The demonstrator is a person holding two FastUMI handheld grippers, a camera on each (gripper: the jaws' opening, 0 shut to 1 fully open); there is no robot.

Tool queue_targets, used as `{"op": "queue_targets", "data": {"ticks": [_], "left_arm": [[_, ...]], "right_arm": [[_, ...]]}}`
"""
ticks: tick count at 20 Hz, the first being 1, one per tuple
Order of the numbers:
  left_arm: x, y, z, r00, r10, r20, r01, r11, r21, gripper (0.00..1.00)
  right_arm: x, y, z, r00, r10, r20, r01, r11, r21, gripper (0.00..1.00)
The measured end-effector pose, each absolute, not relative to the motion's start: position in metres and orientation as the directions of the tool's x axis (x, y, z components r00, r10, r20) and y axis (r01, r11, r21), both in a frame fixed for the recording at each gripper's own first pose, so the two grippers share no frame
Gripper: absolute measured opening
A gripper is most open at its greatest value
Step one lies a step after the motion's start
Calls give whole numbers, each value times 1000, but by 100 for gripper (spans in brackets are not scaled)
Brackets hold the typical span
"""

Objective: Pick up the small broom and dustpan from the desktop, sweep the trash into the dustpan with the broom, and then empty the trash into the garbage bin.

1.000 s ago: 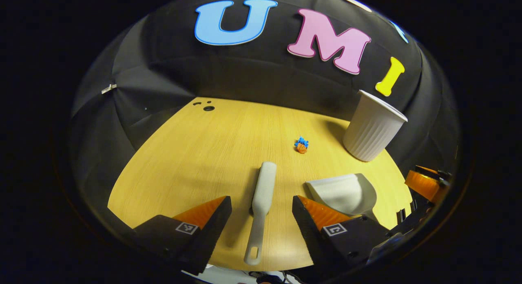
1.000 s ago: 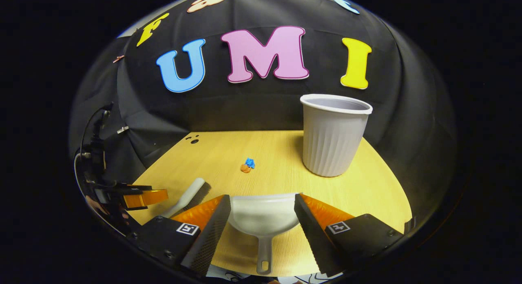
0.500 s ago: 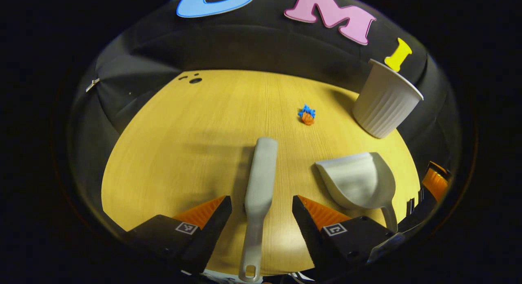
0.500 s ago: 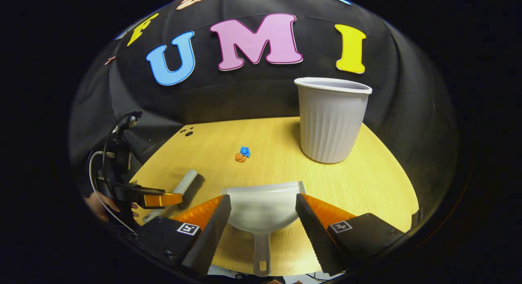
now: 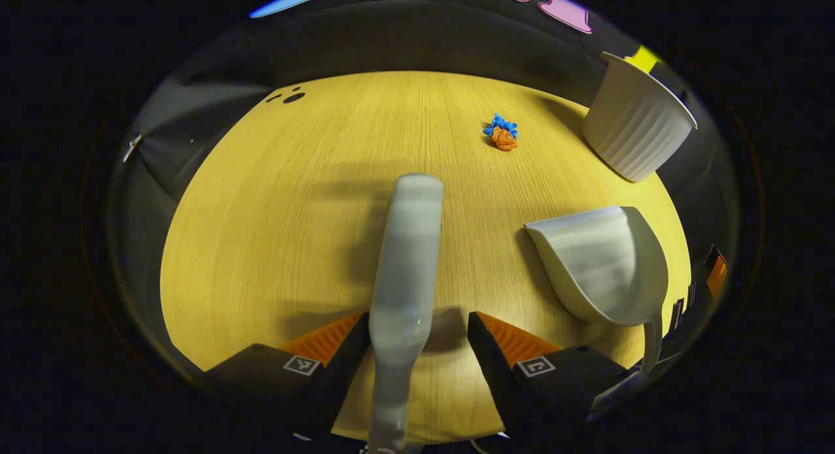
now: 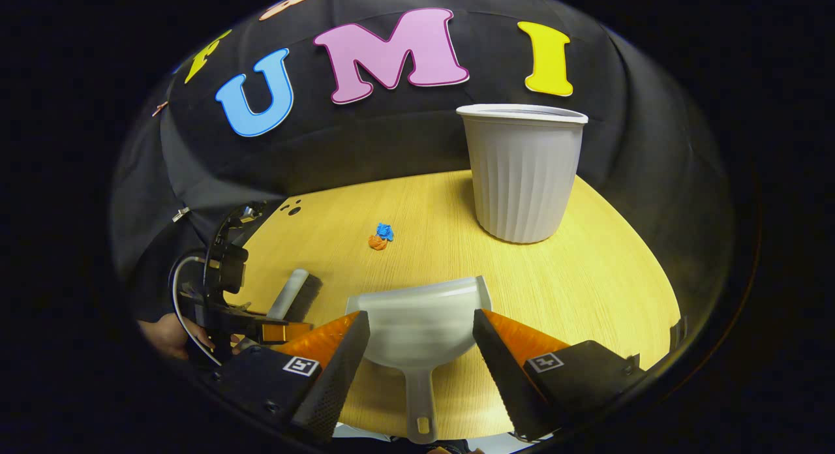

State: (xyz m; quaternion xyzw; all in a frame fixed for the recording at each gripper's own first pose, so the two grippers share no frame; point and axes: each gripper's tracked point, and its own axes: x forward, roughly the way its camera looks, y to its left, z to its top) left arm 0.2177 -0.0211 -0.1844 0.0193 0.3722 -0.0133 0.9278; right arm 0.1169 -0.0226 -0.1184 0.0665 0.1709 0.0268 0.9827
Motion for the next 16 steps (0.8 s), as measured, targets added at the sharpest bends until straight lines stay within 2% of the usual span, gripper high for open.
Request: {"op": "queue_targets", "data": {"ticks": [2,5,8,11,16], "left_arm": [[218,-17,-184,727,9,-687,49,997,66,92],[219,-18,-188,734,14,-679,73,992,99,76],[220,-18,-186,752,10,-659,77,992,104,68],[220,-18,-186,765,7,-644,78,992,103,43],[217,-17,-186,782,8,-623,51,996,77,33]], "right_arm": [[117,-22,-121,937,80,-339,-37,991,131,99],[116,-21,-126,930,86,-358,-44,991,122,99],[116,-23,-132,921,85,-380,-35,990,137,99],[116,-25,-138,910,80,-407,-26,990,136,99],[113,-27,-141,895,71,-441,-27,994,105,99]]}}
